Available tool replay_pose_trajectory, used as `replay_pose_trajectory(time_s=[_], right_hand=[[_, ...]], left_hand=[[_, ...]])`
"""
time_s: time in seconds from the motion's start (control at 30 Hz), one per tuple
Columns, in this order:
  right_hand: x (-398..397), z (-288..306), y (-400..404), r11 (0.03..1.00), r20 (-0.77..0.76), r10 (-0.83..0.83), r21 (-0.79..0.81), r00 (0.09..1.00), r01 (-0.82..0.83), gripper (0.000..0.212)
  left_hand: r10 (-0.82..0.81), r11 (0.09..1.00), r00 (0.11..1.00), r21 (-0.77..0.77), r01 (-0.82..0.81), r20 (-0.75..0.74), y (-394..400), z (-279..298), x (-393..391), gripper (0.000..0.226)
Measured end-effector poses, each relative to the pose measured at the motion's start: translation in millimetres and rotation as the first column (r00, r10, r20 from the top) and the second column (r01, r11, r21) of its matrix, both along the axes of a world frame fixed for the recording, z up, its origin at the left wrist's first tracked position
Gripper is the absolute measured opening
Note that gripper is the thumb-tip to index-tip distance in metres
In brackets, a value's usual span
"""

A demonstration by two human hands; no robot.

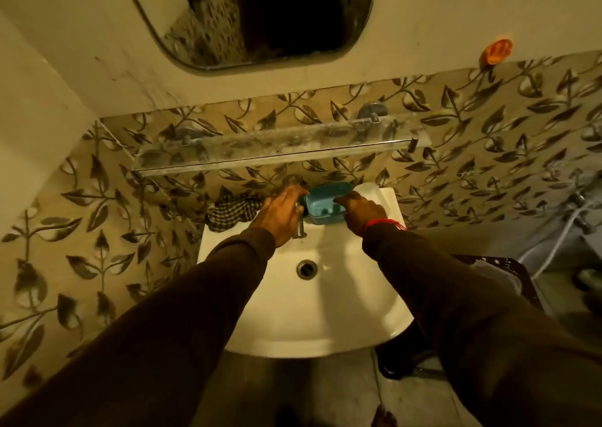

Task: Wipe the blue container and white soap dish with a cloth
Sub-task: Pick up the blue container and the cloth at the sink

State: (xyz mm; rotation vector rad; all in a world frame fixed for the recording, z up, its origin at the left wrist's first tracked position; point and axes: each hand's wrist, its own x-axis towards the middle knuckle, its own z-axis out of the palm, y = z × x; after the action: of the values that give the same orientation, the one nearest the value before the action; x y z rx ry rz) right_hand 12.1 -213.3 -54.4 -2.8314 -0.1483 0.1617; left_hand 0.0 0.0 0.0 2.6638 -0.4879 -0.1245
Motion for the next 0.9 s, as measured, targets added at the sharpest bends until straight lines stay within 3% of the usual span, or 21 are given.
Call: replay_pose_trajectory(time_s=[0.37, 0.57, 0.7, 0.8, 0.9], right_hand=[[6.1, -12.2, 11.3, 0.996, -0.076, -0.071, -0.066, 0.995, 0.066, 0.038], [-4.9, -5.8, 5.9, 0.997, 0.040, -0.024, -0.077, 0.999, 0.027, 0.031], [-26.2, 15.6, 2.1, 0.990, 0.153, 0.079, -0.130, 0.985, -0.060, 0.025], [-48.2, 33.8, 1.7, 0.974, 0.262, 0.187, -0.174, 0.947, -0.144, 0.023], [-70.3, 58.0, 6.0, 0.965, 0.370, 0.255, -0.162, 0.894, -0.208, 0.018]], left_hand=[[-0.028, 0.997, 0.998, -0.074, 0.032, 0.054, 25.1, -6.1, 5.3, 0.037], [0.017, 0.993, 1.000, -0.118, -0.014, 0.025, 31.2, -3.1, -0.1, 0.046], [0.032, 0.971, 0.998, -0.238, -0.019, 0.050, 33.9, 2.8, -12.1, 0.048], [0.111, 0.897, 0.993, -0.434, -0.080, 0.045, 35.3, 5.8, -23.7, 0.046], [0.265, 0.723, 0.962, -0.646, -0.246, -0.069, 30.9, 12.2, -33.1, 0.050]])
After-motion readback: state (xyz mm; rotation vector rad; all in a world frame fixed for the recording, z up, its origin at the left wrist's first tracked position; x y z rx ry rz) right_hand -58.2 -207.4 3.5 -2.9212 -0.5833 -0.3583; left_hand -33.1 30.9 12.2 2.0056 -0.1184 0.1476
